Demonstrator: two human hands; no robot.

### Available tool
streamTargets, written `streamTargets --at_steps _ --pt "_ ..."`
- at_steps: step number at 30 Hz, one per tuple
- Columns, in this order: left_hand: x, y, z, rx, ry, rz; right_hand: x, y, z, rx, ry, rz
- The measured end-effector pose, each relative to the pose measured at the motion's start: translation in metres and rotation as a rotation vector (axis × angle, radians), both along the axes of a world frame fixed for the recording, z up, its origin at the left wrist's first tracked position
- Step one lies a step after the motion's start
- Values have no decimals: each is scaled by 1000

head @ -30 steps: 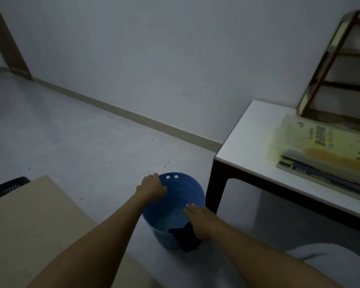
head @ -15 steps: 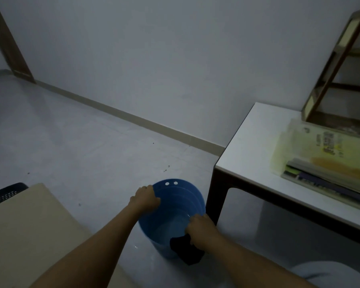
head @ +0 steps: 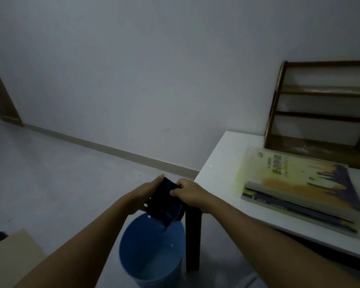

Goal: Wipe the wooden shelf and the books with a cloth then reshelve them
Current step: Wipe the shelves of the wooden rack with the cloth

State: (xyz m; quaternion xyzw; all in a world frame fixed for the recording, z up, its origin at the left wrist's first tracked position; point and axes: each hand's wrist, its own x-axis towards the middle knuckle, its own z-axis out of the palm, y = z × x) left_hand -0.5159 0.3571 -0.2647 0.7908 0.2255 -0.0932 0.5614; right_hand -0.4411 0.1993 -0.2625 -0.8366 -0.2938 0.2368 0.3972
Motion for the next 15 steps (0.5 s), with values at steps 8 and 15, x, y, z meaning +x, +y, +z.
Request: streamTargets --at_steps 8,15 --pt "75 -83 81 -47 -356 -54 56 -85 84 324 130 -341" --pt "164 -176 122 -111 -483 -159 108 -185 124 544 244 -529"
